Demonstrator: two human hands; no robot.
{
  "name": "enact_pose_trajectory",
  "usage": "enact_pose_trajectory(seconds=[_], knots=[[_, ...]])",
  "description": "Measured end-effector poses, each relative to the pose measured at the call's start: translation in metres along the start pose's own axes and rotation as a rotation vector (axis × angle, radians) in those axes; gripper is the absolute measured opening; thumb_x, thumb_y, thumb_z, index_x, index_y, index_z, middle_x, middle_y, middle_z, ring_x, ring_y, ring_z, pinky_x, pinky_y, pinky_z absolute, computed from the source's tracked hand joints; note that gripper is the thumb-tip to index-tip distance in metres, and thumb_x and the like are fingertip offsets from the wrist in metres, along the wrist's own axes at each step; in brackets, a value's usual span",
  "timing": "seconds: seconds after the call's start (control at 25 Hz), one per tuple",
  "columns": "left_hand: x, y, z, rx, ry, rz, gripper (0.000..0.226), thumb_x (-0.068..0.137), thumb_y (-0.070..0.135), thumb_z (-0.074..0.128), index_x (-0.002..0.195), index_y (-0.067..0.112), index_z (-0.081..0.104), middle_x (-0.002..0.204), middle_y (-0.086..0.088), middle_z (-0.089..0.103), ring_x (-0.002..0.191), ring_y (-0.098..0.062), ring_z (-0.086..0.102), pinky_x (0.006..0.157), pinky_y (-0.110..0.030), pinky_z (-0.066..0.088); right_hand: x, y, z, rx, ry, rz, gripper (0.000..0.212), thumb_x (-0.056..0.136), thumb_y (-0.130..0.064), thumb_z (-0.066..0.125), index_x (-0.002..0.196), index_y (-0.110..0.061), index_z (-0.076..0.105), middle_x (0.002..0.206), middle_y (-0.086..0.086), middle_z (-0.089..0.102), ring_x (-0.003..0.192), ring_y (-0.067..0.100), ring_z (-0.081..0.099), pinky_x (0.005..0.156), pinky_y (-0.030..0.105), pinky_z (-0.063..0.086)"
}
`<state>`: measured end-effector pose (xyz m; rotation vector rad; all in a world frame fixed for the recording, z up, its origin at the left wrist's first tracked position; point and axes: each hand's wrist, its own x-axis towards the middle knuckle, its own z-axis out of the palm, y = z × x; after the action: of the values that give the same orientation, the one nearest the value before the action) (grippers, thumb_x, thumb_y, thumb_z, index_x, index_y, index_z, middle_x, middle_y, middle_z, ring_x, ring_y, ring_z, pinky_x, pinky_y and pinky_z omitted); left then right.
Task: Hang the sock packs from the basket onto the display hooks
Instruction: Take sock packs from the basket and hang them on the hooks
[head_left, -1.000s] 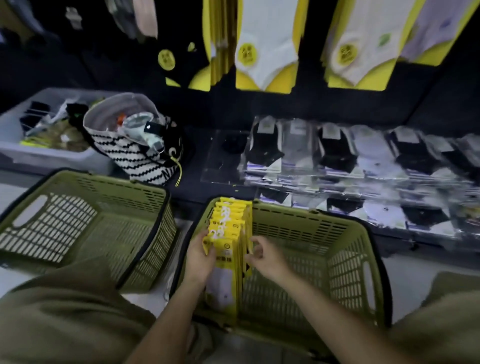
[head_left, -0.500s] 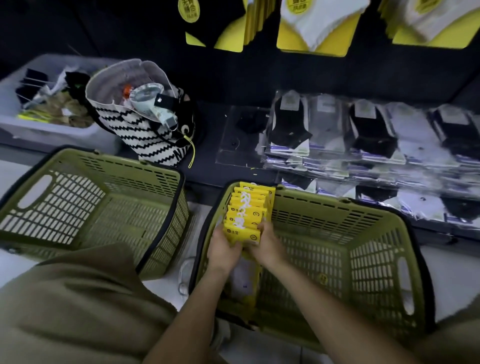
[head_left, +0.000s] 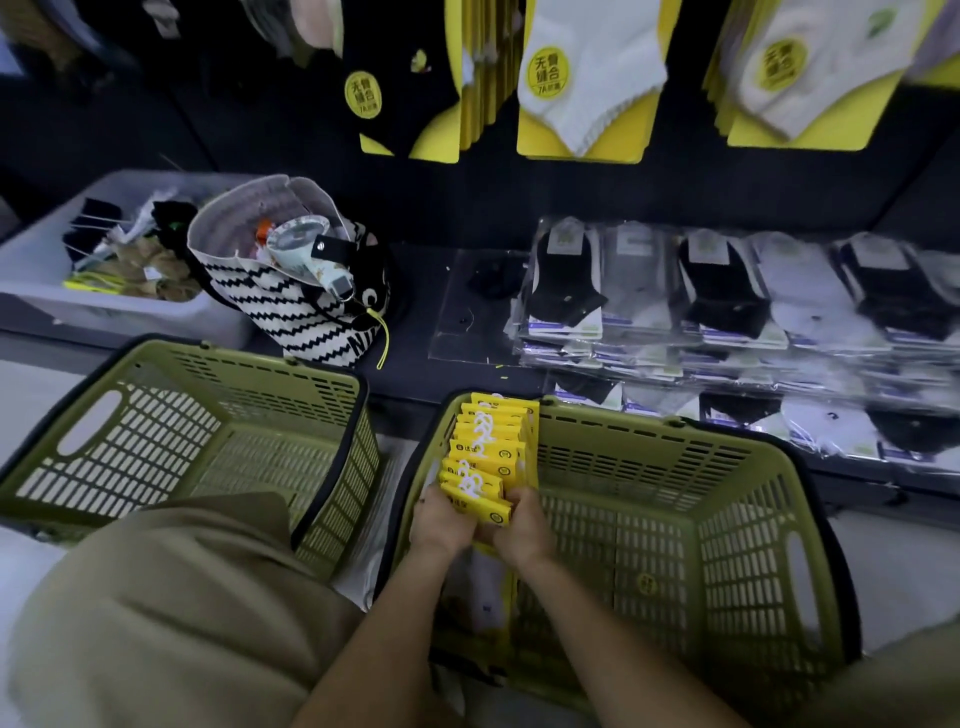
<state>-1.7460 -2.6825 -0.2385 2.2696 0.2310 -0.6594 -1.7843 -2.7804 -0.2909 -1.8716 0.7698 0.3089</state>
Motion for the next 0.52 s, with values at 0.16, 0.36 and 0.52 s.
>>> enact_pose_trajectory(seconds=[0.16,0.36,0.52], knots=[[-0.002,0.008,-0.002,-0.134,0.038,0.007,0.036,0.074,0.011,0.074,0.108,0.009,0.064,0.11,-0.013,0.068,0.104,-0.028,0.063,0.091,-0.041,0.051,0.0,0.002,-0.015,-0.018,-0.108,-0.097,0.047,0.071,-0.02,0.079,0.115,-0.015,0.063,0.112,0.007,0.067,0.102,0.022,0.063,0.086,0.033,0.052],[-0.009,0.018,0.007,-0.213,-0.35,0.144,0.089,0.06,0.01,0.087,0.133,0.014,0.037,0.127,-0.002,0.055,0.12,-0.019,0.051,0.1,-0.035,0.045,-0.014,0.008,-0.104,0.12,-0.235,-0.134,0.052,0.07,-0.009,0.08,0.118,-0.006,0.06,0.102,0.004,0.067,0.088,0.012,0.061,0.079,0.022,0.049],[-0.026,0.06,0.027,-0.266,-0.266,0.298,0.062,0.062,0.021,0.086,0.112,0.023,0.049,0.101,0.009,0.062,0.091,0.004,0.062,0.073,-0.014,0.05,-0.034,-0.002,-0.164,0.329,-0.12,-0.191,0.044,0.071,-0.003,0.077,0.111,-0.008,0.06,0.095,0.005,0.071,0.079,0.006,0.066,0.073,0.019,0.052]])
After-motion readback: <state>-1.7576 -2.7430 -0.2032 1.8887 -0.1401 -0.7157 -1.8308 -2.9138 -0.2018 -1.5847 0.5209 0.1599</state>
